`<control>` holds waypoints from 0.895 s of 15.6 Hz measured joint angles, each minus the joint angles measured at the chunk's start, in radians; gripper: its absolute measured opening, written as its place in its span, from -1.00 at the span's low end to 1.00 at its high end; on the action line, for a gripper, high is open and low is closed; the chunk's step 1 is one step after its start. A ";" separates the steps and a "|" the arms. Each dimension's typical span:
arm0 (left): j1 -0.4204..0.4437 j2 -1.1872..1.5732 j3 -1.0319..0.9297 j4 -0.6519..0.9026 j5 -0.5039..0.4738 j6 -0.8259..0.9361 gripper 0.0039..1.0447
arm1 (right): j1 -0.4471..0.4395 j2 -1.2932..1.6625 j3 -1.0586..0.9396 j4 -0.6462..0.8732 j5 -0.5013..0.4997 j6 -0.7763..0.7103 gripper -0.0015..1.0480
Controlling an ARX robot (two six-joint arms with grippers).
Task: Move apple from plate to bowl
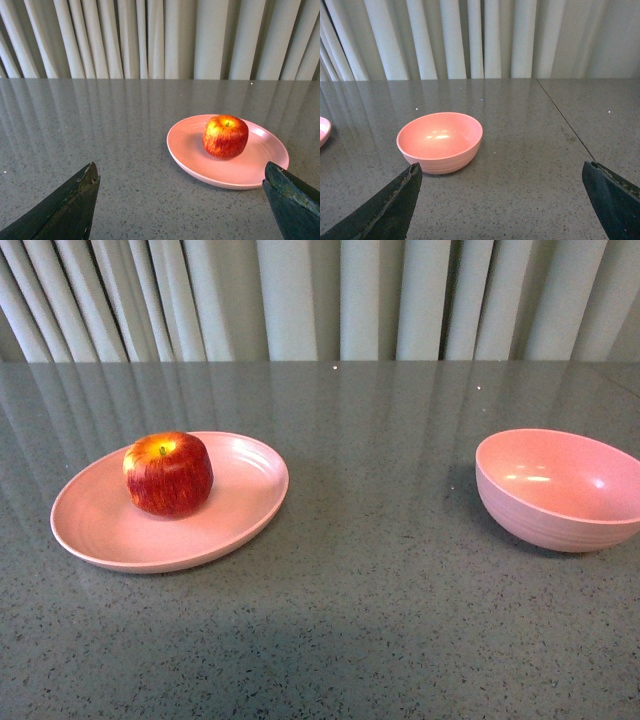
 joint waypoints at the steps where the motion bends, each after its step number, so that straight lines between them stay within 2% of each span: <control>1: 0.000 0.000 0.000 0.000 0.000 0.000 0.88 | 0.000 0.000 0.000 0.000 0.000 0.000 0.87; 14: 0.000 0.000 0.000 0.000 0.000 0.000 0.88 | 0.000 0.000 0.000 0.000 0.000 0.000 0.87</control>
